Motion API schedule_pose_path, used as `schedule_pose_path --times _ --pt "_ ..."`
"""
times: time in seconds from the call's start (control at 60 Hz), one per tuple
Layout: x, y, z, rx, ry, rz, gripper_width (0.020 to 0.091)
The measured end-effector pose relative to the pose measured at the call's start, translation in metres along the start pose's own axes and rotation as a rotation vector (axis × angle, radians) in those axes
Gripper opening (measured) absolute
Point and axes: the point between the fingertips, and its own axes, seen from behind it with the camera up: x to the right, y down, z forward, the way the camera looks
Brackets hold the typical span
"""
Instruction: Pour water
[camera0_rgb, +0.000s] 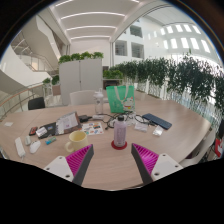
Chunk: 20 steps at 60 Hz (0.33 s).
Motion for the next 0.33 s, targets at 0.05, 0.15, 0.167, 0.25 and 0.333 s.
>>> schedule_pose_path --times 0.05,0.15,0.167,0.25,0.333 --pt "-0.008 -0.001 -0.031 -0.006 0.02 0.008 0.0837" --pt "-0.015 -0.008 -0.084 0.018 0.048 0.012 0.0836" --pt "-0.018 -0.008 -0.092 0.02 0.05 0.011 0.0837" --pt "-0.026 -0.011 -0.127 0.022 0.048 0.019 0.0835" --pt "-0.036 -0.009 -0.155 0.015 0.034 0.067 0.0834"
